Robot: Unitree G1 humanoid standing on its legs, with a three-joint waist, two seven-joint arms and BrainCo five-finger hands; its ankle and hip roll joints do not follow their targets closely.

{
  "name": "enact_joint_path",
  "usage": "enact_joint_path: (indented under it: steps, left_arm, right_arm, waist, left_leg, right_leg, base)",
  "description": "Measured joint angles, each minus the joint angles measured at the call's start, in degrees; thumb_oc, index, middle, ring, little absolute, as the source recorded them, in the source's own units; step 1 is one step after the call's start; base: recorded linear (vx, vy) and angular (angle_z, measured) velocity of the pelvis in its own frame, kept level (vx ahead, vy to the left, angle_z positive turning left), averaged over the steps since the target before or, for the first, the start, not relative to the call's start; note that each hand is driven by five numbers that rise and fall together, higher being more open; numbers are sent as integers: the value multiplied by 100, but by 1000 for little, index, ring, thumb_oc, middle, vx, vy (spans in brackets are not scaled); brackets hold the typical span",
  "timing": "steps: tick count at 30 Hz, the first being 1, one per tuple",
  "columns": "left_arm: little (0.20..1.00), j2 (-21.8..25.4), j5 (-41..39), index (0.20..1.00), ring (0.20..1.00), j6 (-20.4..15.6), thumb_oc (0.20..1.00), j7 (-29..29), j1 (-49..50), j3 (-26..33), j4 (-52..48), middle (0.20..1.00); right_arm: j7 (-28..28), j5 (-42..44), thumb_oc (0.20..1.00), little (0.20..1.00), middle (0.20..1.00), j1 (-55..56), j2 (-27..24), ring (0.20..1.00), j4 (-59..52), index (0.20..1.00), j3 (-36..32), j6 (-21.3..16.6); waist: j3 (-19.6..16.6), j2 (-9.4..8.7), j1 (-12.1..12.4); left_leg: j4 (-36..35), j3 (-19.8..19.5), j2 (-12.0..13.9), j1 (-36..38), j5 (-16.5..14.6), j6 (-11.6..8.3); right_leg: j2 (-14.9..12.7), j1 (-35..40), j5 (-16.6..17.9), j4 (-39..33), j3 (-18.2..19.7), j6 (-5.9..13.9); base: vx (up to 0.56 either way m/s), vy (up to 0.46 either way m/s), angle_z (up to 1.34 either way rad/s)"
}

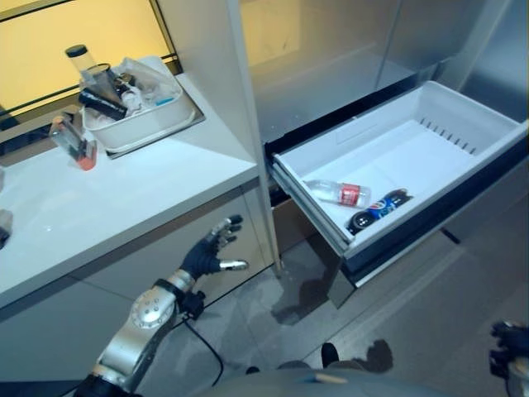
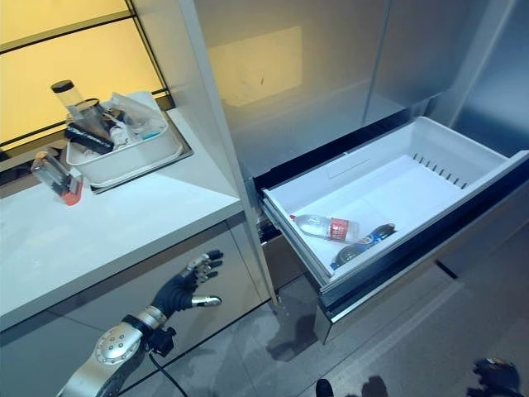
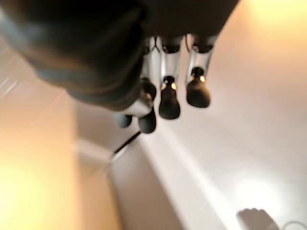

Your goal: Take the drinks into the refrigerator

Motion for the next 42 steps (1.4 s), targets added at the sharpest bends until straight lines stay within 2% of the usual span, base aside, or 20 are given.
enact_joint_path:
  steps: [3,5,11,15,18,21,26,27,29,31,32,33,34,38,42]
  left_arm:
    - [1000,14,156,1000,1000,-32,1000,8,-65,-108,-2,1000]
    - [1000,35,210,1000,1000,-74,1000,54,-140,-137,-12,1000]
    - [1000,23,435,1000,1000,-170,1000,314,-656,-476,70,1000]
    - [1000,-131,435,1000,1000,-221,1000,528,-1034,-550,104,1000]
    - [1000,-259,437,1000,1000,-249,1000,647,-1157,-670,123,1000]
    - [1000,-421,440,1000,1000,-296,1000,747,-1246,-724,155,1000]
    - [1000,-422,560,1000,1000,-319,1000,921,-1494,-751,222,1000]
    - [1000,-423,639,1000,1000,-320,1000,964,-1575,-764,281,1000]
    - [1000,-370,650,1000,1000,-325,1000,1054,-1593,-757,316,1000]
    - [1000,-285,651,1000,1000,-325,1000,1108,-1630,-756,394,1000]
    - [1000,-298,651,1000,1000,-325,1000,1120,-1654,-758,448,1000]
    - [1000,-304,652,1000,1000,-325,1000,1137,-1716,-773,532,1000]
    - [1000,-298,652,1000,1000,-325,1000,1151,-1739,-762,547,1000]
    - [1000,-318,652,1000,1000,-331,1000,1166,-1756,-716,547,1000]
    - [1000,-311,654,1000,1000,-410,1000,1129,-1686,-652,534,1000]
  right_arm:
    - [23,-178,200,200,200,-461,-123,200,-531,200,388,28]
    - [-110,-278,200,200,200,-772,-284,200,-787,200,624,332]
    - [-88,-487,200,200,200,-1718,-459,200,-968,200,1706,506]
    - [-23,-558,200,200,200,-3014,-492,200,-804,200,2753,577]
    - [36,-721,200,200,200,-4040,-418,200,-833,200,3281,520]
    - [58,-966,200,200,200,-5098,-242,200,-769,200,3831,418]
    - [86,-1170,200,200,200,-6375,287,200,-763,200,4157,185]
    - [94,-1172,200,200,200,-6515,345,200,-766,200,4183,144]
    - [53,-1220,200,200,200,-6584,434,200,-705,200,4170,165]
    - [-18,-1235,200,200,200,-6589,433,200,-666,200,4133,32]
    - [-27,-1236,200,200,200,-6590,434,200,-670,200,4132,16]
    - [-26,-1235,561,561,561,-6586,434,561,-657,561,4127,-13]
    - [-25,-1233,1000,1000,1000,-6578,439,1000,-642,1000,4118,-63]
    - [19,-1200,1000,1000,1000,-6362,459,1000,-624,1000,3944,-149]
    - [57,-1127,1000,1000,1000,-5084,234,1000,-548,1000,3245,3]
  waist:
    - [54,88,78]
    - [99,170,257]
    - [365,168,202]
    - [533,250,233]
    - [614,360,369]
    - [693,392,458]
    - [819,338,758]
    - [864,298,865]
    - [946,176,927]
    - [1053,25,927]
    - [1065,6,936]
    - [1074,-7,923]
    - [1076,-9,906]
    - [1117,-30,832]
    - [1196,-62,856]
  left_leg:
    - [18,-21,-13,-97,43,12]
    - [28,-107,-15,-269,104,11]
    - [29,-232,16,-535,276,-39]
    - [27,-338,71,-742,359,-82]
    - [27,-377,94,-841,408,-112]
    - [30,-478,131,-987,503,-165]
    - [33,-537,169,-1180,576,-194]
    - [34,-562,158,-1199,584,-192]
    - [35,-618,136,-1239,588,-186]
    - [35,-615,110,-1274,594,-176]
    - [35,-616,102,-1274,597,-172]
    - [35,-616,85,-1268,605,-161]
    - [35,-616,76,-1265,607,-158]
    - [34,-621,77,-1194,609,-155]
    - [34,-635,69,-1166,610,-151]
  right_leg:
    - [-9,-90,28,1,-40,2]
    - [-21,-211,47,2,-166,-4]
    - [9,-428,143,1,-251,-57]
    - [77,-617,207,0,-289,-93]
    - [119,-698,255,1,-323,-141]
    - [170,-785,283,4,-450,-182]
    - [211,-934,310,36,-547,-221]
    - [204,-936,329,36,-577,-248]
    - [185,-945,322,36,-589,-240]
    - [163,-985,327,36,-591,-233]
    - [153,-983,326,36,-592,-229]
    - [139,-975,323,36,-593,-218]
    - [131,-972,323,36,-594,-210]
    - [130,-894,323,36,-604,-206]
    - [119,-830,283,36,-645,-160]
  base:
    - [-27,4,11]
    - [-12,-22,19]
    - [-49,-26,6]
    - [-36,-6,6]
    - [-36,-18,4]
    - [-42,-19,17]
    - [-39,-7,12]
    - [-45,4,19]
    - [-32,2,13]
    - [0,0,0]
    - [0,0,0]
    - [0,0,0]
    - [0,0,0]
    - [0,0,0]
    - [-18,2,10]
